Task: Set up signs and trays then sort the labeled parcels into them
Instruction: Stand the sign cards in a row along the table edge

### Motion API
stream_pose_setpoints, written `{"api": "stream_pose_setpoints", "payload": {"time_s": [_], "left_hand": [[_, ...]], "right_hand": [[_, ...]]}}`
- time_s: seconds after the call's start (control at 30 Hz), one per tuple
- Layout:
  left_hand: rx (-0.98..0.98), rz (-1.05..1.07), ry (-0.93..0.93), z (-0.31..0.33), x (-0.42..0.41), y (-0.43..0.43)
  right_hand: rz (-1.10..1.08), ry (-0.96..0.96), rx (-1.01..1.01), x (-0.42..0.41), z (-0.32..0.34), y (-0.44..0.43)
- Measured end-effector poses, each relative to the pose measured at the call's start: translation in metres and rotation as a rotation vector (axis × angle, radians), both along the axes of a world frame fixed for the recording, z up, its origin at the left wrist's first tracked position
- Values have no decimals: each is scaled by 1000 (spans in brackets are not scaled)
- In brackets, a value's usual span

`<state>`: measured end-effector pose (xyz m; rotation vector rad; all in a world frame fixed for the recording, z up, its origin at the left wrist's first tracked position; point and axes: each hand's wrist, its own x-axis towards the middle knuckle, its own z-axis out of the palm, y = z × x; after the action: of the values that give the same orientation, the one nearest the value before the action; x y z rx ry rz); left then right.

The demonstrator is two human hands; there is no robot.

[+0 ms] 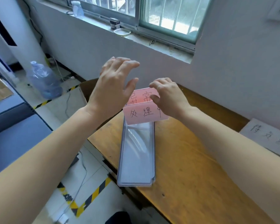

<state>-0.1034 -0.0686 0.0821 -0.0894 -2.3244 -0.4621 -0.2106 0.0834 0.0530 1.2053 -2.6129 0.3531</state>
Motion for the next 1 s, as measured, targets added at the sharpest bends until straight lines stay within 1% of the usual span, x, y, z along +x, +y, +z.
{"api": "stream_pose_setpoints", "payload": {"time_s": [0.13, 0.3, 0.5, 0.67, 0.8, 0.9, 1.0], "left_hand": [[65, 11, -87, -28, -19, -15], [105, -38, -203, -50, -55, -41], [84, -114, -273, -80, -101, -67], [75, -167, -325, -101, -138, -78], [48, -171, -386, -123, -159, -76], [54, -123, -461, -136, -179, -68], [-17, -20, -614, -154, -197, -58]], "right_hand": [[37, -46, 141, -31, -34, -17], [-40, -163, 279, -64, -75, -35], [-85, -265, 353, -89, -108, -53], [-140, -360, 257, -98, -118, -53], [-168, -389, 193, -99, -109, -38], [-229, -386, 126, -102, -93, -11], [-280, -348, 72, -106, -81, 22]]}}
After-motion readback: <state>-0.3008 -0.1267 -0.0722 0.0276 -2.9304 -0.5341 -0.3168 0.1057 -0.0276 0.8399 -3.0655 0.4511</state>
